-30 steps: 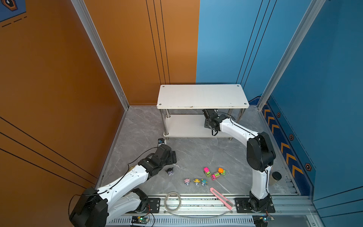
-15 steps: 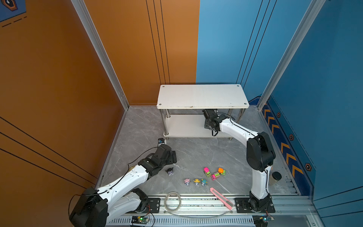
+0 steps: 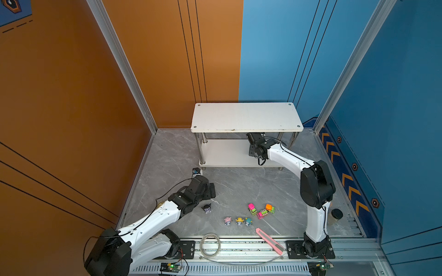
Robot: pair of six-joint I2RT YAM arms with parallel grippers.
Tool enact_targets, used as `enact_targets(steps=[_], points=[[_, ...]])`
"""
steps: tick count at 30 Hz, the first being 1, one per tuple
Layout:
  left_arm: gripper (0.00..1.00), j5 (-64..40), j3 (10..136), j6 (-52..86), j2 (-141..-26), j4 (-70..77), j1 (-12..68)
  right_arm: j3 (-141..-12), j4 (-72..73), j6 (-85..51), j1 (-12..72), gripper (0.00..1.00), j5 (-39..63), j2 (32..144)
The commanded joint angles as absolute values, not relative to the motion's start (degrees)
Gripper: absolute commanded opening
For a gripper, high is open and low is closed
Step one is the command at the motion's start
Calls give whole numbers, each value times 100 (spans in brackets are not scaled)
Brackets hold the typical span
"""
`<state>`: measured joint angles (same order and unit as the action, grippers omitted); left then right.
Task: Organize plastic toys on shelves
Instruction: Place the plastic toy on the shelf.
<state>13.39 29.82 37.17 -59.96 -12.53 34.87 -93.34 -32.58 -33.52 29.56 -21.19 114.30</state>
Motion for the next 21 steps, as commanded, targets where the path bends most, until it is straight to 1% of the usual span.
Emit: enact_targets(steps=[1, 5, 7, 10, 17, 21], points=[[91, 1281, 2985, 3731, -6025, -1186, 3454, -9487, -3445, -3415, 2918, 55, -2111, 11518], [92, 1283, 2991, 3735, -6025, -1186, 3456, -9492, -3441, -3436, 2918, 61, -2127, 11514], [92, 1278, 2997, 3724, -6022, -1195, 3461, -9492, -3445, -3445, 2918, 61, -2118, 11528], [92, 1281, 2997, 3724, -6013, -1196, 3463, -9492, -3445, -3454, 2918, 64, -2117, 11531], [92, 1277, 3024, 3714, -6002, -1212, 3463, -9523, -3437, -3426, 2918, 77, -2203, 11480], [92, 1284, 3039, 3702, -6001, -1226, 3472, -9576, -3437, -3384, 2918, 80, -2241, 11463]])
